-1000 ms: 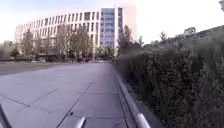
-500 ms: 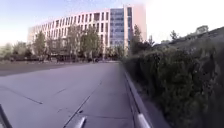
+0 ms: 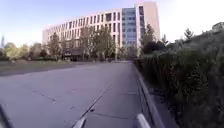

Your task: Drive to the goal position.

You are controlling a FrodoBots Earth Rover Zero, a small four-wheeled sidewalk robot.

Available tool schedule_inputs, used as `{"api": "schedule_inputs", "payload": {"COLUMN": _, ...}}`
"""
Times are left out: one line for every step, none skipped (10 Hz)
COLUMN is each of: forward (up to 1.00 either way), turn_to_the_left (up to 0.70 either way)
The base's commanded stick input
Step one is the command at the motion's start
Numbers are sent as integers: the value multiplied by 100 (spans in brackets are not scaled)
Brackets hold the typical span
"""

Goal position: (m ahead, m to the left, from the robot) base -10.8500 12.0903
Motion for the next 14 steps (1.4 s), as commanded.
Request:
{"api": "schedule_inputs", "payload": {"forward": 0, "turn_to_the_left": 45}}
{"api": "schedule_inputs", "payload": {"forward": 0, "turn_to_the_left": 45}}
{"api": "schedule_inputs", "payload": {"forward": 0, "turn_to_the_left": 45}}
{"api": "schedule_inputs", "payload": {"forward": 0, "turn_to_the_left": 45}}
{"api": "schedule_inputs", "payload": {"forward": 0, "turn_to_the_left": 45}}
{"api": "schedule_inputs", "payload": {"forward": 0, "turn_to_the_left": 45}}
{"api": "schedule_inputs", "payload": {"forward": 0, "turn_to_the_left": 45}}
{"api": "schedule_inputs", "payload": {"forward": 0, "turn_to_the_left": 45}}
{"api": "schedule_inputs", "payload": {"forward": 0, "turn_to_the_left": 45}}
{"api": "schedule_inputs", "payload": {"forward": 0, "turn_to_the_left": 45}}
{"api": "schedule_inputs", "payload": {"forward": 0, "turn_to_the_left": 45}}
{"api": "schedule_inputs", "payload": {"forward": 0, "turn_to_the_left": 45}}
{"api": "schedule_inputs", "payload": {"forward": 0, "turn_to_the_left": 45}}
{"api": "schedule_inputs", "payload": {"forward": 0, "turn_to_the_left": 45}}
